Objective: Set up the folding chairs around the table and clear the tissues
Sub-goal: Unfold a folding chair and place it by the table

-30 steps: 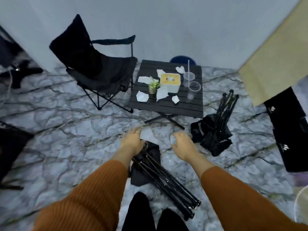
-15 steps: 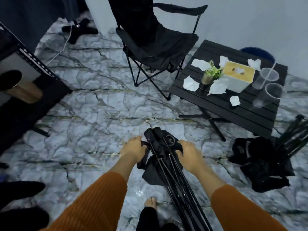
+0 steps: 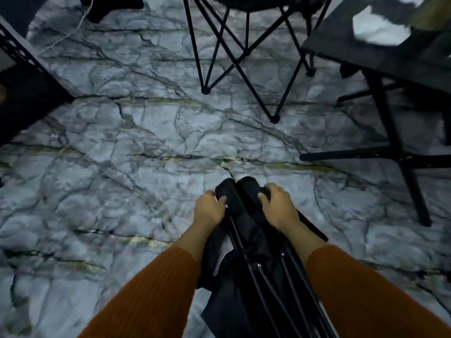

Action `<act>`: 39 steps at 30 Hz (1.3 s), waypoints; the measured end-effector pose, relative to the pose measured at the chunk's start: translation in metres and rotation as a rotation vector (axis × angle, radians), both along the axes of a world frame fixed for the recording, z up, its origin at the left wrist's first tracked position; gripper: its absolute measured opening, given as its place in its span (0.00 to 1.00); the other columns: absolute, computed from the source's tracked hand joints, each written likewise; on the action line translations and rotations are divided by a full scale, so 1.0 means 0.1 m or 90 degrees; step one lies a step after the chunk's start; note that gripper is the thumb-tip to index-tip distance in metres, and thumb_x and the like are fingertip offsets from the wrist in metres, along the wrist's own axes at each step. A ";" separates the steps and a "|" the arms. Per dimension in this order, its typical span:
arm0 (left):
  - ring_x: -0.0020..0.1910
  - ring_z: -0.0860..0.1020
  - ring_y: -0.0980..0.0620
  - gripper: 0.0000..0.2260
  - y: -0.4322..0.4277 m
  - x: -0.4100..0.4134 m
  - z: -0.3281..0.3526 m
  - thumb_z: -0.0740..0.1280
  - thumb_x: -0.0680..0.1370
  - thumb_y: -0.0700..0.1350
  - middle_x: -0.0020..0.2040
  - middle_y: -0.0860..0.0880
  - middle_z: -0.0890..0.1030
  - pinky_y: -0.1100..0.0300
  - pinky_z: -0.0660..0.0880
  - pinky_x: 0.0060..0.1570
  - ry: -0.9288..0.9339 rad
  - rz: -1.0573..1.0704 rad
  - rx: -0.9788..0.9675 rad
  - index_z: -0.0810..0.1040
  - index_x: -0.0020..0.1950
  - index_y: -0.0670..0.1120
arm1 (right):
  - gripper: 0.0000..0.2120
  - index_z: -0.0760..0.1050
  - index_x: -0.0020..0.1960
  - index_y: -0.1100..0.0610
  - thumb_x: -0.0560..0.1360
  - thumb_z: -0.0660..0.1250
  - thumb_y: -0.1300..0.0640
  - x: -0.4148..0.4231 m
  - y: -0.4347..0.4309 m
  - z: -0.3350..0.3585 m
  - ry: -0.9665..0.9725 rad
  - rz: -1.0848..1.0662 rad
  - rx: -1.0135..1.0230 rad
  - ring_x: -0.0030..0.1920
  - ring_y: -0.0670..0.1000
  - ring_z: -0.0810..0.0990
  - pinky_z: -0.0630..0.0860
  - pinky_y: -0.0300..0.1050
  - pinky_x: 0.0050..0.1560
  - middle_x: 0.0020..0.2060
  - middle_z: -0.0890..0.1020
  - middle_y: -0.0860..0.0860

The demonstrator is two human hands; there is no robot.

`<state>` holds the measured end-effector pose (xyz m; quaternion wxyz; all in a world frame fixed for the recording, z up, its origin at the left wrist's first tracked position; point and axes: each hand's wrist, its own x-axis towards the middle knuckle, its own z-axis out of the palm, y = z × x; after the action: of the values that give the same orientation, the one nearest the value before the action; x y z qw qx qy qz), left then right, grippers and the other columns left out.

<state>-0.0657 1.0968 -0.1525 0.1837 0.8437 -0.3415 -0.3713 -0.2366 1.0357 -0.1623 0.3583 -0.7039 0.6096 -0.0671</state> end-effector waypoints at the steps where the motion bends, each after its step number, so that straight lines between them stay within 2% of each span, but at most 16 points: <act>1: 0.62 0.76 0.40 0.22 -0.06 0.01 -0.16 0.63 0.80 0.50 0.63 0.38 0.78 0.52 0.73 0.60 0.018 0.027 -0.010 0.69 0.69 0.38 | 0.20 0.67 0.68 0.58 0.80 0.57 0.49 0.06 -0.09 -0.17 -0.010 -0.010 0.004 0.62 0.60 0.72 0.74 0.57 0.60 0.63 0.75 0.58; 5: 0.51 0.81 0.41 0.19 -0.22 0.01 -0.66 0.69 0.76 0.47 0.52 0.40 0.82 0.49 0.78 0.55 0.156 0.188 -0.063 0.72 0.63 0.38 | 0.22 0.63 0.70 0.60 0.81 0.57 0.50 0.25 -0.36 -0.59 -0.087 -0.079 0.126 0.62 0.61 0.73 0.72 0.50 0.58 0.64 0.74 0.61; 9: 0.43 0.82 0.42 0.09 -0.25 0.02 -0.74 0.74 0.73 0.42 0.43 0.41 0.82 0.46 0.82 0.50 0.329 0.368 -0.082 0.76 0.41 0.39 | 0.19 0.70 0.64 0.63 0.78 0.65 0.54 0.29 -0.45 -0.58 -0.185 -0.190 0.218 0.59 0.59 0.77 0.75 0.53 0.62 0.61 0.77 0.59; 11: 0.37 0.78 0.45 0.13 -0.20 0.01 -0.57 0.72 0.74 0.39 0.37 0.43 0.79 0.50 0.80 0.45 0.373 0.399 -0.079 0.71 0.33 0.42 | 0.16 0.74 0.59 0.65 0.77 0.68 0.56 0.27 -0.42 -0.39 -0.217 -0.203 0.263 0.55 0.58 0.80 0.77 0.55 0.60 0.56 0.81 0.58; 14: 0.33 0.74 0.48 0.15 -0.04 -0.02 -0.11 0.70 0.76 0.40 0.34 0.46 0.76 0.55 0.76 0.40 0.404 0.394 -0.082 0.69 0.33 0.44 | 0.10 0.76 0.53 0.63 0.76 0.68 0.57 0.19 -0.29 0.18 -0.264 -0.197 0.308 0.49 0.55 0.82 0.79 0.52 0.55 0.48 0.83 0.56; 17: 0.34 0.78 0.48 0.18 0.17 -0.12 0.56 0.69 0.77 0.40 0.34 0.46 0.79 0.52 0.80 0.44 0.441 0.384 -0.097 0.67 0.30 0.45 | 0.05 0.76 0.45 0.56 0.77 0.67 0.55 0.06 -0.10 0.86 -0.285 -0.191 0.316 0.50 0.55 0.81 0.78 0.53 0.57 0.48 0.82 0.54; 20: 0.38 0.80 0.46 0.16 0.43 -0.27 1.37 0.68 0.78 0.40 0.37 0.44 0.81 0.49 0.81 0.48 0.475 0.348 -0.112 0.69 0.32 0.44 | 0.10 0.76 0.53 0.60 0.77 0.67 0.54 -0.15 0.16 1.62 -0.281 -0.201 0.292 0.53 0.56 0.80 0.76 0.56 0.61 0.52 0.82 0.56; 22: 0.42 0.81 0.44 0.12 0.66 -0.36 1.92 0.68 0.78 0.40 0.42 0.41 0.81 0.46 0.80 0.52 0.484 0.295 -0.101 0.69 0.36 0.42 | 0.10 0.75 0.52 0.63 0.78 0.66 0.55 -0.30 0.40 2.20 -0.287 -0.191 0.278 0.49 0.54 0.81 0.79 0.52 0.54 0.48 0.82 0.57; 24: 0.46 0.81 0.42 0.09 0.93 -0.47 2.48 0.68 0.78 0.38 0.44 0.38 0.80 0.45 0.80 0.53 0.482 0.234 -0.099 0.71 0.39 0.41 | 0.05 0.76 0.48 0.60 0.79 0.65 0.59 -0.50 0.72 2.77 -0.308 -0.179 0.266 0.46 0.53 0.82 0.79 0.43 0.47 0.46 0.83 0.56; 26: 0.48 0.83 0.40 0.05 1.21 -0.63 3.05 0.69 0.76 0.35 0.45 0.37 0.80 0.48 0.82 0.50 0.477 0.182 -0.122 0.75 0.49 0.35 | 0.06 0.78 0.53 0.59 0.78 0.65 0.59 -0.73 1.07 3.29 -0.305 -0.182 0.231 0.54 0.53 0.81 0.79 0.46 0.54 0.52 0.84 0.56; 28: 0.48 0.82 0.38 0.11 1.46 -0.84 3.56 0.69 0.75 0.31 0.42 0.40 0.80 0.45 0.81 0.50 0.495 0.137 -0.142 0.75 0.56 0.34 | 0.10 0.77 0.58 0.58 0.78 0.65 0.58 -0.95 1.43 3.78 -0.299 -0.193 0.176 0.63 0.51 0.76 0.74 0.46 0.62 0.57 0.81 0.51; 31: 0.44 0.81 0.38 0.10 1.81 -1.16 4.27 0.69 0.74 0.31 0.37 0.42 0.80 0.40 0.79 0.54 0.485 0.045 -0.146 0.76 0.55 0.34 | 0.13 0.74 0.62 0.60 0.78 0.64 0.60 -1.28 1.98 4.57 -0.303 -0.251 0.101 0.61 0.48 0.74 0.72 0.31 0.54 0.49 0.77 0.39; 32: 0.45 0.81 0.37 0.10 1.91 -1.23 4.49 0.70 0.74 0.32 0.41 0.39 0.81 0.42 0.80 0.53 0.473 0.013 -0.147 0.76 0.54 0.36 | 0.15 0.72 0.64 0.61 0.79 0.63 0.61 -1.37 2.15 4.84 -0.290 -0.258 0.084 0.61 0.46 0.73 0.70 0.31 0.56 0.49 0.76 0.40; 34: 0.47 0.82 0.38 0.08 2.07 -1.32 4.86 0.71 0.74 0.33 0.46 0.37 0.83 0.48 0.81 0.49 0.452 -0.049 -0.156 0.78 0.52 0.40 | 0.20 0.68 0.69 0.61 0.79 0.63 0.59 -1.61 2.44 5.25 -0.258 -0.280 0.051 0.67 0.48 0.70 0.67 0.38 0.65 0.60 0.76 0.46; 36: 0.45 0.83 0.43 0.08 2.14 -1.32 5.19 0.71 0.74 0.34 0.46 0.41 0.84 0.56 0.79 0.46 0.417 -0.127 -0.169 0.79 0.51 0.43 | 0.24 0.63 0.73 0.60 0.79 0.63 0.58 -1.84 2.68 5.62 -0.242 -0.326 0.026 0.72 0.51 0.65 0.64 0.44 0.69 0.68 0.71 0.49; 39: 0.46 0.83 0.51 0.10 2.17 -1.19 5.65 0.72 0.74 0.36 0.47 0.47 0.84 0.61 0.79 0.48 0.327 -0.258 -0.196 0.78 0.53 0.45 | 0.28 0.58 0.76 0.59 0.79 0.63 0.56 -2.18 2.94 6.10 -0.238 -0.424 -0.023 0.75 0.55 0.62 0.64 0.50 0.72 0.74 0.65 0.55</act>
<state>-0.1852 1.3135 0.4127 0.3113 0.6003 -0.4964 -0.5444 -0.4551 1.3301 0.4481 0.4095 -0.4490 0.7277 -0.3180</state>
